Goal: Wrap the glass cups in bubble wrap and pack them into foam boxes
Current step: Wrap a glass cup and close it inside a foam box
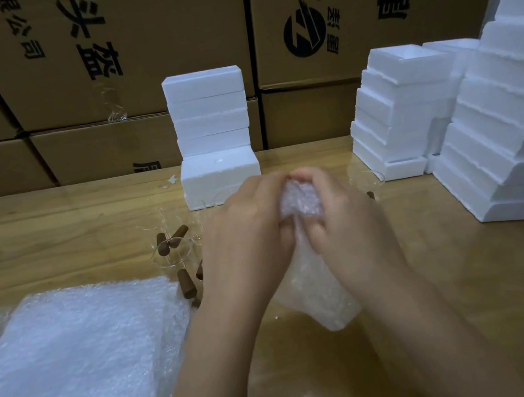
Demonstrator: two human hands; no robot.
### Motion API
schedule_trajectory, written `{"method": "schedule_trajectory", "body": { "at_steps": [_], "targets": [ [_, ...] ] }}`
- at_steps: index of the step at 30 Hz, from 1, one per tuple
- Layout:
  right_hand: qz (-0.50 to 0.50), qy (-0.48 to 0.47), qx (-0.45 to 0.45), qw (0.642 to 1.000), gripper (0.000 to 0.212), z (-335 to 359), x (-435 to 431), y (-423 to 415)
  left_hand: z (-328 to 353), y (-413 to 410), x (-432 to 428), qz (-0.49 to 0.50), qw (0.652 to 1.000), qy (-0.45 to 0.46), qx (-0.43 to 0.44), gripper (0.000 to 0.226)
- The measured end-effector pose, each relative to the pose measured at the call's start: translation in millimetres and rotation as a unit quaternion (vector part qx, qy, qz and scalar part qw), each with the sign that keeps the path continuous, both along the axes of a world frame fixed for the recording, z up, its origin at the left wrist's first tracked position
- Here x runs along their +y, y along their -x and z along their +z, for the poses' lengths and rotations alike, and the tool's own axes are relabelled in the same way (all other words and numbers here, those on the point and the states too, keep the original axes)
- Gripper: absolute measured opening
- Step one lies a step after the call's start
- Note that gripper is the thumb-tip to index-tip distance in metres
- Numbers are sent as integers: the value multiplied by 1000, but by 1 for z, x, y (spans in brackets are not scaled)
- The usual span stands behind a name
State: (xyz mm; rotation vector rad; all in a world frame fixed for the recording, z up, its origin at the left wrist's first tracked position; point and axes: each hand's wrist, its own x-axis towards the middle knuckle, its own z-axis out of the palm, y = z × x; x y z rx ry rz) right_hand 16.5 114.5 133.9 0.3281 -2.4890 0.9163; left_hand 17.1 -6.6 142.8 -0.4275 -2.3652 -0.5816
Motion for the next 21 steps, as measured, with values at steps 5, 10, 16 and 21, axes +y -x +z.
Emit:
{"method": "schedule_trajectory", "body": {
  "at_steps": [5,10,16,21],
  "targets": [
    [-60,13,1,998,38,6,12,1,0,-4,0,-106,988,-19,-110,60],
    [-63,-11,1,998,36,7,9,-2,0,-1,-14,-182,965,-65,-179,67],
    [1,37,-53,998,40,9,10,-1,1,0,-18,-144,975,-40,-162,49],
    [162,113,-155,968,47,12,23,3,1,1,-14,-23,991,-72,-108,35]
  ]
}}
